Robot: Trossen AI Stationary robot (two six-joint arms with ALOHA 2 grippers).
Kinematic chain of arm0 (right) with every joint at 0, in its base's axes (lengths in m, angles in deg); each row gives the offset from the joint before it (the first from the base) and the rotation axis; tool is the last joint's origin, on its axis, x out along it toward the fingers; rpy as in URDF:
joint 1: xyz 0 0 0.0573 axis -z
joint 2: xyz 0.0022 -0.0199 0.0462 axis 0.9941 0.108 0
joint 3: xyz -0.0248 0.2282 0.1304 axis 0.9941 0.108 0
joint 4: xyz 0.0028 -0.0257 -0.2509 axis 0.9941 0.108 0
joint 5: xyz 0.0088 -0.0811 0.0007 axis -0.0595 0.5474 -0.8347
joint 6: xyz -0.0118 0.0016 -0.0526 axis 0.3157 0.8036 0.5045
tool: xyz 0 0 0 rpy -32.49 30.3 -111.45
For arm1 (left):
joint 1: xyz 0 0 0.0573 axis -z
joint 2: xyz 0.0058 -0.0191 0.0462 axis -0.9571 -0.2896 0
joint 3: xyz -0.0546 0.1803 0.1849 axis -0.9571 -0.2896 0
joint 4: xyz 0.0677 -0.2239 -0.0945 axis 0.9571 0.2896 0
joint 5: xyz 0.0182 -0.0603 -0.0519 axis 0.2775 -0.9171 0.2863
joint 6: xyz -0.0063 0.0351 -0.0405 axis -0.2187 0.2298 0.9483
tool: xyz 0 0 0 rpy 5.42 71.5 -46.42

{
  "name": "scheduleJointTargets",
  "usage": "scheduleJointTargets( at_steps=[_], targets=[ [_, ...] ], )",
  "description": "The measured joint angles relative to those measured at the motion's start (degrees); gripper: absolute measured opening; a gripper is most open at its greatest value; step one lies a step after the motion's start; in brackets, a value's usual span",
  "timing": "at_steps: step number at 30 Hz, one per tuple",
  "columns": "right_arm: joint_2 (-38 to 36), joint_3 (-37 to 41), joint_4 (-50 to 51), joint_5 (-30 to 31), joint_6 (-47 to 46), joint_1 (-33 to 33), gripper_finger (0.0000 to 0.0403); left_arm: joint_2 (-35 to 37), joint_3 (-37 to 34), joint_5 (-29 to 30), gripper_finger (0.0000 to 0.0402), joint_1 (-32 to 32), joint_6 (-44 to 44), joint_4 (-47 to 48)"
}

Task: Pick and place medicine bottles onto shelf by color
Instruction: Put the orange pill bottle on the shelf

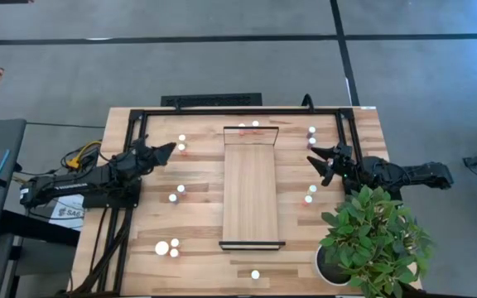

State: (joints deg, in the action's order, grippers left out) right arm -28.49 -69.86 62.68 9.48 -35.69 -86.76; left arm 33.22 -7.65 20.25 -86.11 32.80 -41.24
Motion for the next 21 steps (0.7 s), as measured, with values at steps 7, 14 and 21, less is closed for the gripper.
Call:
scheduleJointTargets(
  at_steps=[7,14,21],
  targets=[
    [0.0,0.0,0.0,0.0,0.0,0.0,0.0251,0.0,0.0,-5.7,0.0217,0.0,-2.7,-3.8],
    [0.0,0.0,0.0,0.0,0.0,0.0,0.0251,-1.0,5.3,-8.6,0.0239,0.0,-8.7,-7.9],
    [0.0,0.0,0.0,0.0,0.0,0.0,0.0251,-10.8,19.5,-7.6,0.024,0.0,-17.2,4.6]
  ],
)
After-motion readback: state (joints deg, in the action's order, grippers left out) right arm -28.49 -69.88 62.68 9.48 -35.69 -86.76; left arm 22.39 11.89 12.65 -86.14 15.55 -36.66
